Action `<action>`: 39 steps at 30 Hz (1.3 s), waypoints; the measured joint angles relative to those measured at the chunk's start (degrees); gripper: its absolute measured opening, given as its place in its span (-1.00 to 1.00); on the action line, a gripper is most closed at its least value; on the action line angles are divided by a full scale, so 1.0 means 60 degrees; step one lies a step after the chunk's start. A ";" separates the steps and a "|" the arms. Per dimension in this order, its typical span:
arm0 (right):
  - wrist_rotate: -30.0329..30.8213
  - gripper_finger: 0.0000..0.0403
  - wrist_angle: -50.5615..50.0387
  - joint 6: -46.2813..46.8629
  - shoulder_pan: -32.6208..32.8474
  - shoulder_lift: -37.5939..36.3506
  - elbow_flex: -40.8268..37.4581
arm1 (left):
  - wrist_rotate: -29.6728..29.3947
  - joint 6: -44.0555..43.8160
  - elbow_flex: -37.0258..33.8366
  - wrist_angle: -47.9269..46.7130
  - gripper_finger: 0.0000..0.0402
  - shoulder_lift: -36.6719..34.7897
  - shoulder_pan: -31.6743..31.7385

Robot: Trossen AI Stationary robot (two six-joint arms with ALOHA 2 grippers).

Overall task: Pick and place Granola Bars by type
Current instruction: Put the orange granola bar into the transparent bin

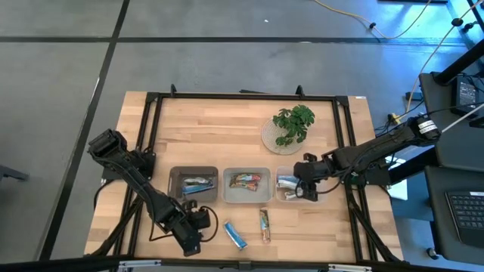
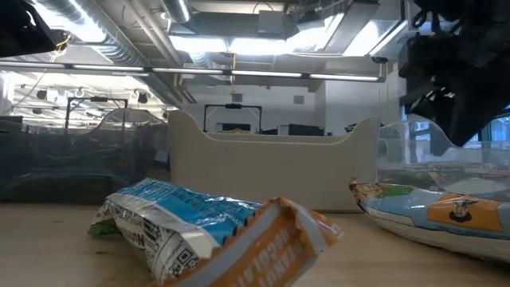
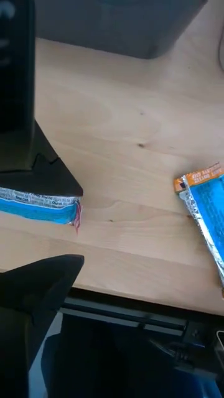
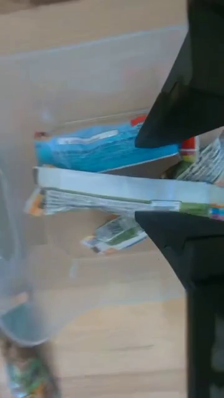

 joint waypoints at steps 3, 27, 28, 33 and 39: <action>0.0049 -0.12 -0.0327 -0.0596 0.0000 0.0000 0.0000 | -0.0003 0.0280 0.0000 -0.0001 -0.22 -0.0004 0.0000; 0.0078 -0.12 0.0436 -0.2384 -0.0007 0.0022 -0.0257 | -0.1459 0.1635 0.0000 -0.0008 -0.18 -0.0004 0.0000; -0.0025 -0.12 0.0661 -0.2391 -0.0007 0.0022 -0.0363 | -0.1464 0.1761 0.0000 -0.0012 -0.18 -0.0004 0.0002; -0.0399 -0.12 0.1146 -0.2297 -0.0007 0.0026 -0.0785 | -0.1460 0.2086 -0.0004 -0.0012 -0.18 -0.0004 0.0000; -0.1206 -0.12 0.1439 -0.2104 -0.0004 0.0026 -0.0994 | -0.1466 0.2172 0.0000 -0.0020 -0.17 -0.0004 0.0000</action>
